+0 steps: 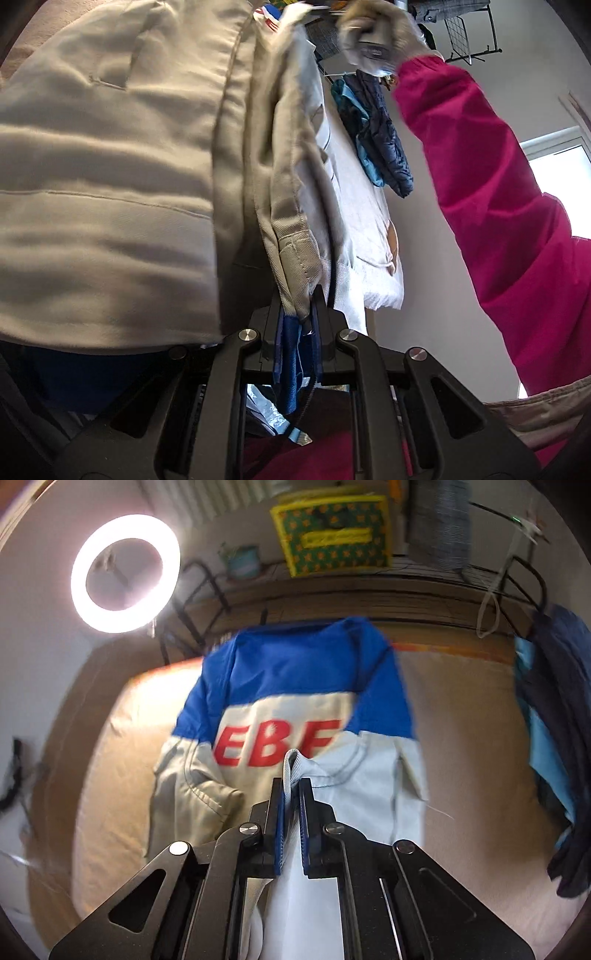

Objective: Fold large clothes

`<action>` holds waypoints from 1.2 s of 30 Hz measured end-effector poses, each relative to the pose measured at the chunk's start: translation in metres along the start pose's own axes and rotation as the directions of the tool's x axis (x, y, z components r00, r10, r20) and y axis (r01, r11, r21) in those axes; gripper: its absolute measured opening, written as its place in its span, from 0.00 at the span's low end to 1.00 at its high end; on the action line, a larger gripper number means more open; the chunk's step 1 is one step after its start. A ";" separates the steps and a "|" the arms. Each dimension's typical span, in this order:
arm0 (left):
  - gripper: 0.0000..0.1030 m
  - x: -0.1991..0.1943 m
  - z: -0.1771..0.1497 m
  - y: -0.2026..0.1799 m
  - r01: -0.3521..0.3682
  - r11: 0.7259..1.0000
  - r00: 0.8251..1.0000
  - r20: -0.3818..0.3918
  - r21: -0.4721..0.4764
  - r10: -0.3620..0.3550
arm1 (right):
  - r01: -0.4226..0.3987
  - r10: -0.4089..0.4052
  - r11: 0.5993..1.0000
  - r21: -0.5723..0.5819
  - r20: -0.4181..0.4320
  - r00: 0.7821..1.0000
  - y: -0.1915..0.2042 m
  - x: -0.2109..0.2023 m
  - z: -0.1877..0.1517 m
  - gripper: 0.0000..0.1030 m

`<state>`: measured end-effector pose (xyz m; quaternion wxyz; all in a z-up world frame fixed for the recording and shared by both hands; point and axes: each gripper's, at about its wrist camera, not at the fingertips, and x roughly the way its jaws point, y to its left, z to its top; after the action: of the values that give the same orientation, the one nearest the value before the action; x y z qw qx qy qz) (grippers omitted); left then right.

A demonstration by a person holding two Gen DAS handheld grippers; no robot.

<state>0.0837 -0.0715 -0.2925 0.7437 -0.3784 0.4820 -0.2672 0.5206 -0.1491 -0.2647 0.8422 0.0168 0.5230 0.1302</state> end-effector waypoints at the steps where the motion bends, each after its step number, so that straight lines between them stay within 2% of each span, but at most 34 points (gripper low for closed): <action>1: 0.10 -0.001 0.001 0.001 -0.003 1.000 1.000 0.000 -0.004 0.003 | 0.033 -0.033 0.999 -0.034 -0.023 0.999 0.011 0.017 -0.003 0.05; 3: 0.10 0.002 0.003 0.002 0.000 1.000 1.000 -0.012 -0.018 0.000 | 0.077 -0.081 0.995 -0.061 -0.054 0.995 0.020 0.041 -0.009 0.05; 6: 0.10 0.006 0.004 0.005 -0.004 0.999 1.000 -0.026 -0.035 0.003 | 0.085 -0.089 0.995 -0.059 -0.079 0.993 0.024 0.063 -0.017 0.08; 7: 0.10 0.006 0.006 0.003 -0.005 0.999 0.999 -0.032 -0.031 0.004 | 0.070 -0.074 0.995 -0.067 -0.067 0.995 0.025 0.062 -0.017 0.13; 9: 0.12 0.008 0.007 -0.001 -0.015 1.000 0.999 -0.043 -0.017 0.014 | -0.003 -0.002 0.998 -0.064 -0.071 0.997 0.020 0.053 -0.014 0.15; 11: 0.15 0.007 0.009 -0.006 -0.014 1.000 0.999 -0.049 -0.005 0.014 | -0.111 0.110 0.994 -0.020 -0.052 0.993 0.005 0.026 -0.012 0.15; 12: 0.16 0.007 0.009 -0.007 -0.015 1.000 0.999 -0.049 0.002 0.015 | -0.135 0.135 0.991 -0.005 -0.030 0.990 -0.001 0.015 -0.013 0.15; 14: 0.18 0.003 0.010 -0.013 -0.015 1.000 0.999 -0.045 0.025 0.016 | -0.240 0.239 0.970 0.035 0.034 0.970 -0.019 -0.029 -0.020 0.15; 17: 0.22 -0.007 0.009 -0.021 -0.019 0.998 0.999 -0.038 0.063 0.022 | -0.296 0.293 0.955 0.016 0.107 0.950 -0.036 -0.092 -0.042 0.15; 22: 0.22 -0.027 0.002 -0.032 -0.047 0.988 0.998 -0.033 0.148 0.052 | -0.331 0.333 0.942 -0.049 0.234 0.913 -0.054 -0.206 -0.109 0.15; 26: 0.22 -0.050 -0.004 -0.041 -0.065 0.973 0.997 -0.020 0.222 0.071 | -0.319 0.325 0.945 -0.071 0.303 0.896 -0.062 -0.269 -0.174 0.15; 28: 0.22 -0.067 -0.005 -0.044 -0.079 0.963 0.997 0.000 0.259 0.082 | -0.316 0.320 0.947 -0.063 0.308 0.896 -0.054 -0.286 -0.205 0.15; 31: 0.22 -0.093 -0.001 -0.043 -0.143 0.943 0.990 0.060 0.301 0.130 | -0.312 0.317 0.948 -0.066 0.301 0.899 -0.048 -0.287 -0.251 0.15; 33: 0.24 -0.111 0.003 -0.033 -0.191 0.928 0.981 0.100 0.320 0.167 | -0.285 0.293 0.956 -0.071 0.269 0.917 -0.042 -0.274 -0.281 0.15; 36: 0.24 -0.122 0.018 -0.014 -0.303 0.896 0.950 0.179 0.326 0.256 | -0.251 0.264 0.964 -0.089 0.187 0.946 -0.027 -0.235 -0.318 0.15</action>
<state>0.0522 0.0197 -0.2137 0.8598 -0.1837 0.4261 -0.2132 0.1461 -0.2650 -0.2072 0.8658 0.0707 0.4256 0.2536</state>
